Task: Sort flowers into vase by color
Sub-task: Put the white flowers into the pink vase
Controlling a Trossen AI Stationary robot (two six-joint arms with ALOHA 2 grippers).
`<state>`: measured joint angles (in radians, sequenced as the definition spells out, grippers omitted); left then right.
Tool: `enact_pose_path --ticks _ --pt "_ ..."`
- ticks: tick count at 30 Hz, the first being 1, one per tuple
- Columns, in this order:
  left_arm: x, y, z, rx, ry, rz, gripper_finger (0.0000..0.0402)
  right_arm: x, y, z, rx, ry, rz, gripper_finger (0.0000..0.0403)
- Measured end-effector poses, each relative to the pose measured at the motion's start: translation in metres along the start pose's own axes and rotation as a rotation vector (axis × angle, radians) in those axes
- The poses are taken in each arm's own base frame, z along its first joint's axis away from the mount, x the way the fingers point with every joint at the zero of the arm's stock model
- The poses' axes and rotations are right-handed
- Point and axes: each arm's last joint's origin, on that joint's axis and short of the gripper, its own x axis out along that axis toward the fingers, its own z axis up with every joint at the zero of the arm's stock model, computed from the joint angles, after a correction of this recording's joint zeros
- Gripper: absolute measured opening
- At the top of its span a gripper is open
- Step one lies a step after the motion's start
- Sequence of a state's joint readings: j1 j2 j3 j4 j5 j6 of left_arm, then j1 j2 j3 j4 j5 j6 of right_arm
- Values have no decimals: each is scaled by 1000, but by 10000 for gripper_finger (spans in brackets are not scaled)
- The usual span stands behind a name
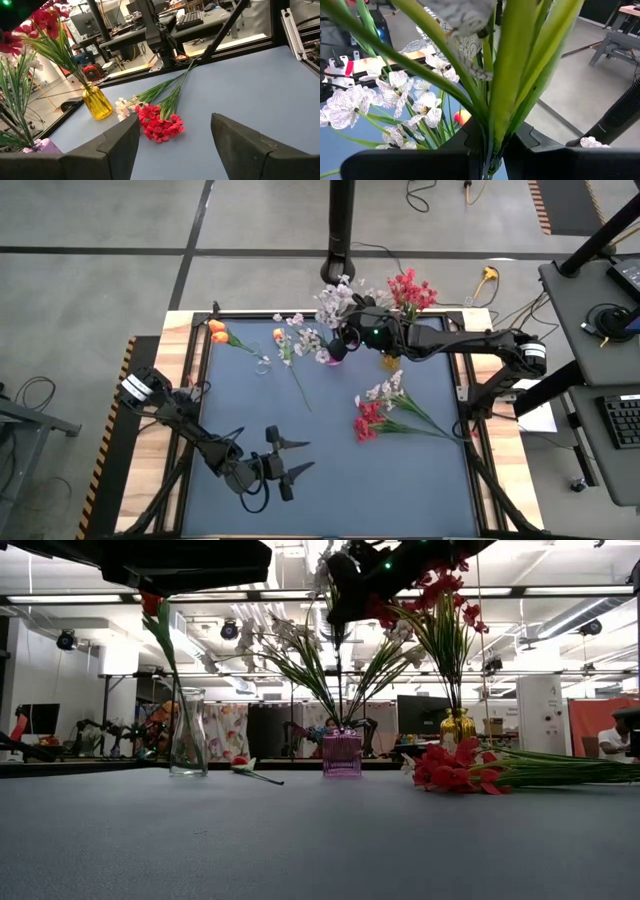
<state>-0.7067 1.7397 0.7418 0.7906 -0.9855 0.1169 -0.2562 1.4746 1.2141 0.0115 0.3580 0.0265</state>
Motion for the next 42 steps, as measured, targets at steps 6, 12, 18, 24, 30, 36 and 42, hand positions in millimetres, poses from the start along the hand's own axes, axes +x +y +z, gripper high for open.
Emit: enact_pose_path --ticks 6,12,18,24,30,36,42 --pt "0 0 0 -1 0 2 227 2 0 -7 3 -9 0 38" --pt "0 0 0 -2 1 2 227 3 1 -14 6 -16 0 38" --pt "0 0 0 -2 1 2 227 3 1 -17 3 -6 -7 38" --pt "1 0 0 -1 1 2 227 3 1 -17 0 0 -3 39" --pt "1 0 0 -1 1 3 227 3 1 -20 -12 40 -2 76" --pt "1 0 0 -1 1 2 227 3 1 -20 -13 45 -2 132" --pt "1 1 0 0 2 4 227 -5 -2 -18 -16 64 -3 177"
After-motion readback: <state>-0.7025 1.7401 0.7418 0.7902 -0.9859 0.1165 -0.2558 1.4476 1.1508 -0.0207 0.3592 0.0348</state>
